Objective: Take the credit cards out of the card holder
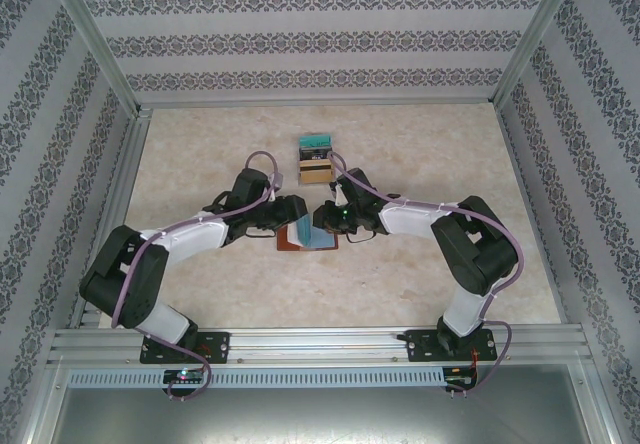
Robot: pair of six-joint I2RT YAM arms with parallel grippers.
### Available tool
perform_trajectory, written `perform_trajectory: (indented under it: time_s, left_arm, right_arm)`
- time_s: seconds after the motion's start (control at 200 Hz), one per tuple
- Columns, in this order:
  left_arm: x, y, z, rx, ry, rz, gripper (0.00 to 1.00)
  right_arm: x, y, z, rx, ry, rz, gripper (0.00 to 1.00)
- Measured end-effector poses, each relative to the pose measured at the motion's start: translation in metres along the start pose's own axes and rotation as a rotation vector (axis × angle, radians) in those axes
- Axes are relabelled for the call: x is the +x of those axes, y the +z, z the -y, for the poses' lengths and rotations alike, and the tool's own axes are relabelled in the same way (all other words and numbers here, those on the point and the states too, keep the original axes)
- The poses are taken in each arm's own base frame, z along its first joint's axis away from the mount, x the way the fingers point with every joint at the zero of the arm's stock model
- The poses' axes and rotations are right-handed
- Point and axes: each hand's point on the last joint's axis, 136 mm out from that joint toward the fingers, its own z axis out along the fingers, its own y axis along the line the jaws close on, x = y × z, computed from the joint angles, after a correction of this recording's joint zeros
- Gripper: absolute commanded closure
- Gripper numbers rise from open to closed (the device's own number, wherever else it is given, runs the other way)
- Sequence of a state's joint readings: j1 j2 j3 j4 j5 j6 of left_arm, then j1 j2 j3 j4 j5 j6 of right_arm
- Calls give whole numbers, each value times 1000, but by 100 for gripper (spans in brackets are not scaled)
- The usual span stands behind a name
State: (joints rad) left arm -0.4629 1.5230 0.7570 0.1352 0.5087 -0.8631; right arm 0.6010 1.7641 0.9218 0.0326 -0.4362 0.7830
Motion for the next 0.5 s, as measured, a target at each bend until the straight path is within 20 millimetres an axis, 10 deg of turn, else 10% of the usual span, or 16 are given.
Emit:
perform_trajectory:
  time_s: [0.5]
  left_arm:
    - [-4,-19,-19,-86,0,51,49]
  right_arm:
    - [-4,-1,3,4,6,11,74]
